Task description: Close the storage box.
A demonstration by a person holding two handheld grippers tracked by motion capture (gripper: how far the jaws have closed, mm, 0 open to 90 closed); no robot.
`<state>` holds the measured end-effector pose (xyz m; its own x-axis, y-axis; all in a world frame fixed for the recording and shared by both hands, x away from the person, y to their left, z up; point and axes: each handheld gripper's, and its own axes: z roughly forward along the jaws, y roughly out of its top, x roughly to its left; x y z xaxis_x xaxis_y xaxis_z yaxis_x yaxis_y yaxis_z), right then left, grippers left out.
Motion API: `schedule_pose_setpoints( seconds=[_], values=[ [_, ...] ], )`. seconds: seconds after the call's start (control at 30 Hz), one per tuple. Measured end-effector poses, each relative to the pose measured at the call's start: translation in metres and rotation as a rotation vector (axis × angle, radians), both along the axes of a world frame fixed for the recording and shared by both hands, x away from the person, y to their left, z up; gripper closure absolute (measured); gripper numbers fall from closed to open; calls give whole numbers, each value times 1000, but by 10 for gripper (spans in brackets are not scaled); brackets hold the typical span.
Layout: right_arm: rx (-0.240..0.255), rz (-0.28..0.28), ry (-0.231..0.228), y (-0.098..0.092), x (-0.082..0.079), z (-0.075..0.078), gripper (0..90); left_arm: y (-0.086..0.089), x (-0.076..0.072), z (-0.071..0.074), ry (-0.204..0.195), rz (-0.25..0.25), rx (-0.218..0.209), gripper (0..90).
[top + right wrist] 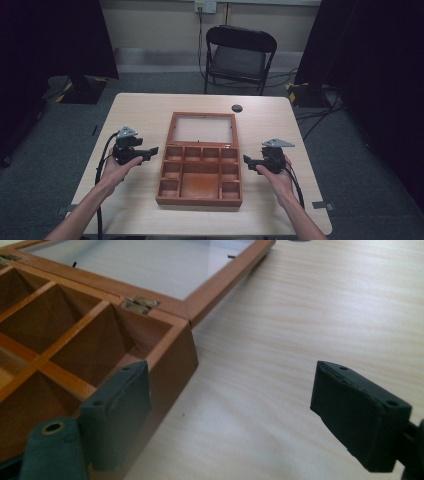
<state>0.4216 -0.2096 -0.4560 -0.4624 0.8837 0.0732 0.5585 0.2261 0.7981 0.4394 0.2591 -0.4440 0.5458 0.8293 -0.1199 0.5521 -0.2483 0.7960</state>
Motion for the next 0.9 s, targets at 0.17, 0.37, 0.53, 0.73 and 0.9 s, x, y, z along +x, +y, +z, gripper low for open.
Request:
schedule_pose_setpoints(
  seconds=[0.17,0.37,0.53,0.73,0.9],
  values=[
    [10,16,-8,12,13,4,166,-6,11,1,5,0,-9,199],
    [31,39,-4,28,32,10,166,-20,31,7,23,-19,0,193],
    [51,48,-18,41,48,14,180,-28,47,14,22,-21,-19,186],
    [56,55,-15,53,72,16,155,-29,64,10,39,3,-72,192],
    [56,35,10,55,89,4,146,-33,71,-7,111,-4,-82,183]
  ],
)
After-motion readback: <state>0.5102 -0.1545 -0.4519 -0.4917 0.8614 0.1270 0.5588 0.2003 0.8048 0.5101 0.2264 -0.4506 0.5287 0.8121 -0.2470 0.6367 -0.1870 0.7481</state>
